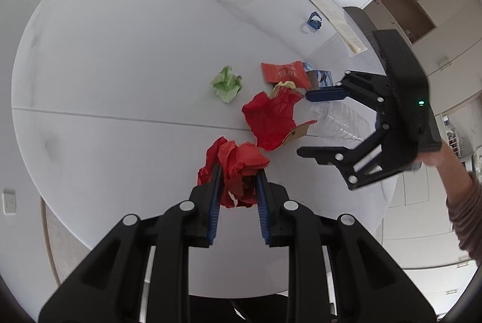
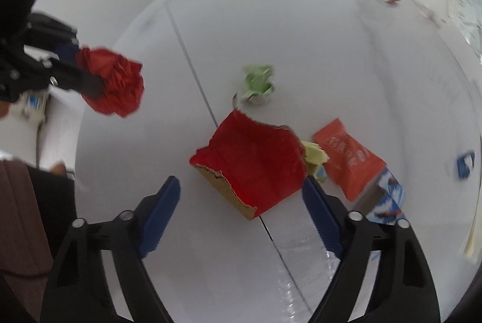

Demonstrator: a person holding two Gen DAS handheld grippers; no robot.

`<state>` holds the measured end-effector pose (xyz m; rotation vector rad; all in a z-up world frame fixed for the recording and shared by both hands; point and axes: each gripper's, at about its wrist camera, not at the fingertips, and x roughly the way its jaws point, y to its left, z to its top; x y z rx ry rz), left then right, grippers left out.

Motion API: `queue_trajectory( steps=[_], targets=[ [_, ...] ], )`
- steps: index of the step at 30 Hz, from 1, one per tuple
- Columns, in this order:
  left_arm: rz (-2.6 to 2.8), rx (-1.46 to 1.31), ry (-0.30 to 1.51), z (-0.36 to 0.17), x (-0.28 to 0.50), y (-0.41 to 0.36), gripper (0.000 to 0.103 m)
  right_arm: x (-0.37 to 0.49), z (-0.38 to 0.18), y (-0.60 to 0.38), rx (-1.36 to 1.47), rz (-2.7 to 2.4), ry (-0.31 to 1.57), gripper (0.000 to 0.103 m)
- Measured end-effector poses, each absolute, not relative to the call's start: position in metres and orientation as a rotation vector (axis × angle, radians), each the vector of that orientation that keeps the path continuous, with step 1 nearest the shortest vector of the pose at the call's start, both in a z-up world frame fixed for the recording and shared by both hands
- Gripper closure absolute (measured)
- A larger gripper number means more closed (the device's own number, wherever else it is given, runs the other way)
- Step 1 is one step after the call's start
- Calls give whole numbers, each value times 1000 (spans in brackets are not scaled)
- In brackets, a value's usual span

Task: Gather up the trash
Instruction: 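Grasp the red cardboard box with the right gripper while the left holds the red paper, then carry both items over the bin and open the right gripper to drop the box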

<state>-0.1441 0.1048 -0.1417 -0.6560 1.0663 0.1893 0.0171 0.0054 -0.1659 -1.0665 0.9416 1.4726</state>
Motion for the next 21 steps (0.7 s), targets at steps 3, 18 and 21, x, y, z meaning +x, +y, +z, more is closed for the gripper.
queue_trajectory(
  steps=[3,18,21],
  targets=[
    [198,-665,1066,-144,-152,103,81,9,-182,15,-1190,1490,947,56],
    [202,-656,1045,-126,-165,75,81,-16,-133,-20,-680,1567,1160,96],
    [159,-610,1044,-114,-162,52,81,-29,-110,-65,-516,1510,1158,96]
  ],
)
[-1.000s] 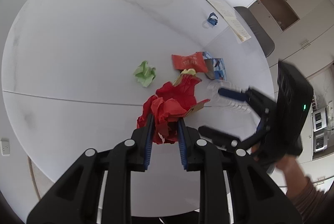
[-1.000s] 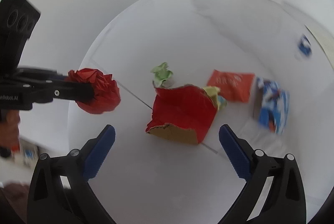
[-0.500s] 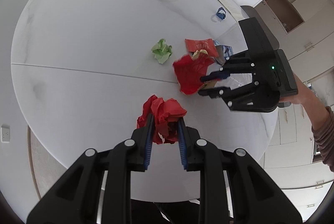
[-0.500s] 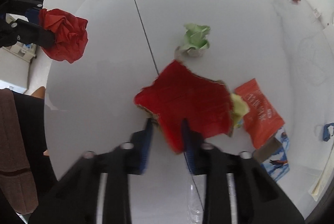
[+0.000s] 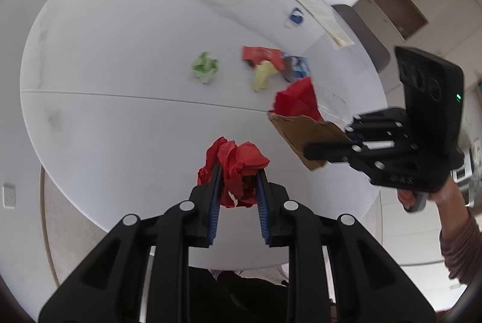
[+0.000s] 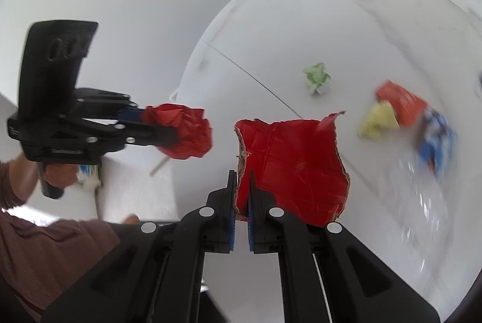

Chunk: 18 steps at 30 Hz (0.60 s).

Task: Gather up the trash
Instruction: 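Carry both items over the bin and open the right gripper to drop the box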

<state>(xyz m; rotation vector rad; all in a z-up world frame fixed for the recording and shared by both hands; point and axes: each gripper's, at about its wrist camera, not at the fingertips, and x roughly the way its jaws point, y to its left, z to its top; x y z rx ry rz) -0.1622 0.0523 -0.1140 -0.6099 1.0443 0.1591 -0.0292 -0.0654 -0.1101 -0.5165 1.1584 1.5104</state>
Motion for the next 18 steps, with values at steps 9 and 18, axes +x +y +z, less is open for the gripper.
queue_trajectory(
  steps=[9,18],
  targets=[
    [-75,-482,1091,-98,-135,-62,81,-56,-85,-283,-227,1064,1189,96],
    [-238,-375,1173,-115,-111,-187,81,-72,-165,-395,-88,781,1301,96]
  ],
)
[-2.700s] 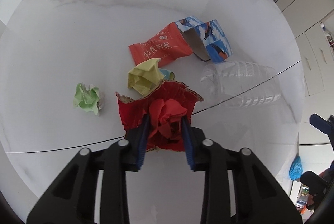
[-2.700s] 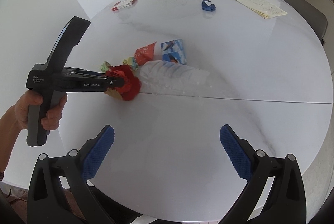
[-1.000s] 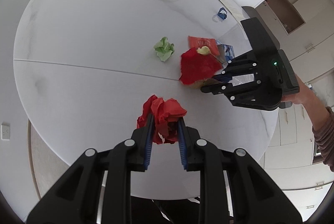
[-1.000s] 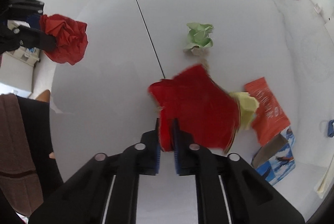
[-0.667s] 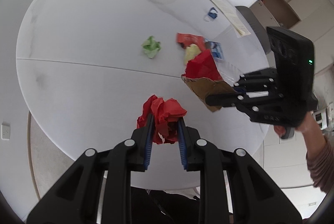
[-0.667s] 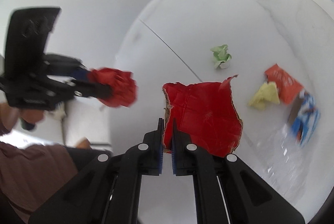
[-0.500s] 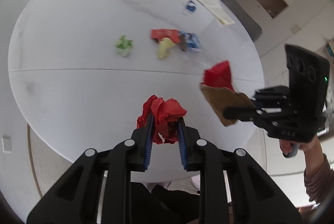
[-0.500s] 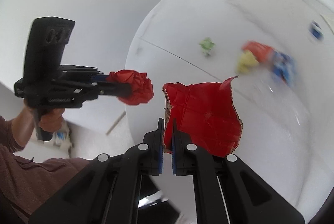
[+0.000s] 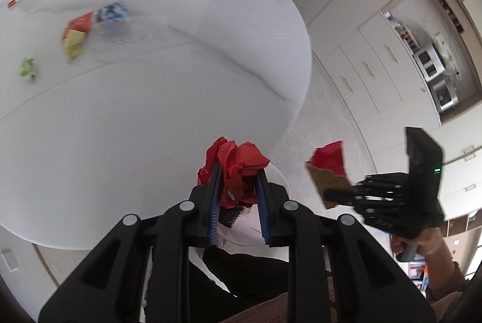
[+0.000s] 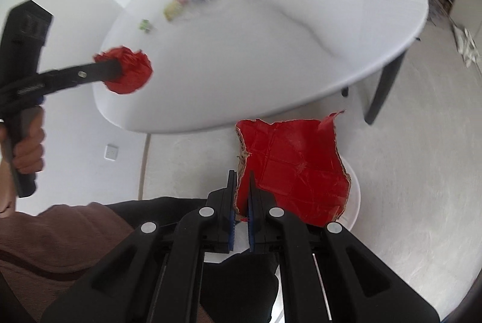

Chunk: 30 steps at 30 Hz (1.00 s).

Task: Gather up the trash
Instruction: 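Carry both items over the bin and open the right gripper to drop the box, then open the left gripper to drop the red paper into the bin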

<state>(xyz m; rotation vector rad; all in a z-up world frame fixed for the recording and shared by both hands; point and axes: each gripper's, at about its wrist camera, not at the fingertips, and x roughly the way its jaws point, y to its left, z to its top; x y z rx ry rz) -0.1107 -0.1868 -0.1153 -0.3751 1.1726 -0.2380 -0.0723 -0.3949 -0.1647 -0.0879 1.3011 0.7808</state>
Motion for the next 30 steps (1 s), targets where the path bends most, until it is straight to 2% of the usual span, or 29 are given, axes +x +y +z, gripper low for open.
queue_trajectory(
  steps=[5,6,7,8,14,16,22,26,29,30],
  targets=[
    [-254,-347,1212,-128,-104,-227,81,-70,-227,-402,-113,746,1369,93],
    [-254,-340,1220,-130,-104,-233,81,-69,-244,-402,-112,740,1388,90],
    [-254,-332,1226,-133,-103,-239,81,-68,-254,-400,-110,737,1403,83],
    [-252,-325,1233,-135,-102,-244,81,-66,-266,-400,-99,734,1422,68],
    [-251,-299,1252,-143,-103,-269,81,-69,-262,-434,-63,693,1394,36],
    [-254,-285,1257,-147,-102,-278,81,-68,-251,-452,-46,663,1362,31],
    [-306,-201,1279,-158,-98,-301,81,-65,-212,-498,-22,577,1274,26],
    [-403,-190,1310,-172,-100,-314,80,-65,-191,-524,-10,533,1233,25],
    [-470,-250,1329,-182,-101,-318,68,-65,-182,-535,4,506,1216,25],
    [-474,-256,1329,-184,-101,-320,60,-66,-181,-537,10,500,1211,24]
  ],
)
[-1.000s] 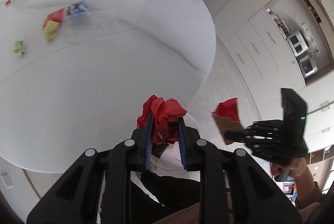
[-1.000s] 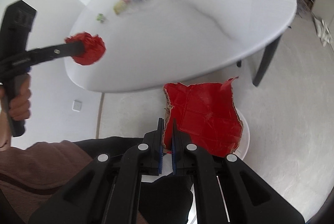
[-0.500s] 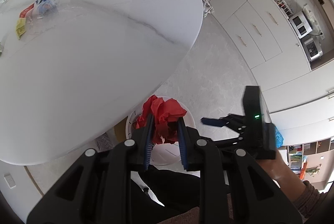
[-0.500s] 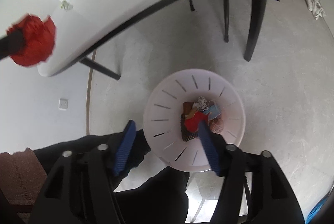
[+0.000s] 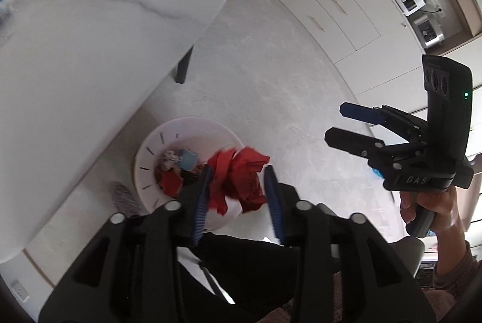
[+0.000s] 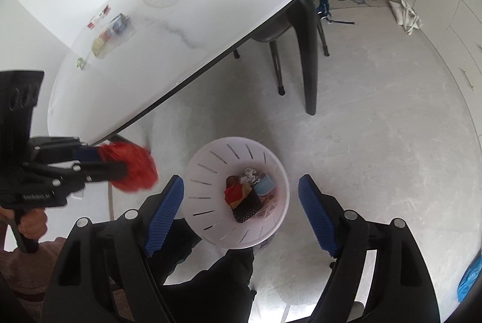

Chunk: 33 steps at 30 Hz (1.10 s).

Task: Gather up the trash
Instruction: 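Open the left gripper to drop the red paper into the bin, then move the left gripper to the green crumpled paper and grasp it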

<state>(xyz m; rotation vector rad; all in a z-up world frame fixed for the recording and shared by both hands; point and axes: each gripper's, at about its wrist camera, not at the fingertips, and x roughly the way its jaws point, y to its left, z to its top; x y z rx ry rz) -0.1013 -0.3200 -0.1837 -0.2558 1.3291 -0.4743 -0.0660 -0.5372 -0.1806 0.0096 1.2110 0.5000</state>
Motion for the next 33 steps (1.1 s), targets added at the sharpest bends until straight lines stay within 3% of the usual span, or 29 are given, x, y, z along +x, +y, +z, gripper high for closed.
queue_trajectory(
  steps=[13,18,20,27,29,33],
  targets=[
    [-408,-121,1273,-162,-101,-346,25,-72,-163,-544,34,484,1170,24],
    [-321,-162,1244,-142,-97,-327,17,-68,-141,-522,-26,506,1118,24],
    [-274,-190,1218,-132,-95,-311,17,-65,-130,-508,-54,522,1087,15],
    [1,-221,1094,-94,-83,-201,11,-41,-94,-430,-113,626,975,11],
    [85,-239,1074,-90,-80,-162,9,-34,-89,-408,-125,640,956,3],
    [251,-265,1072,-96,-67,-80,8,-15,-82,-353,-141,675,934,2]
  ],
)
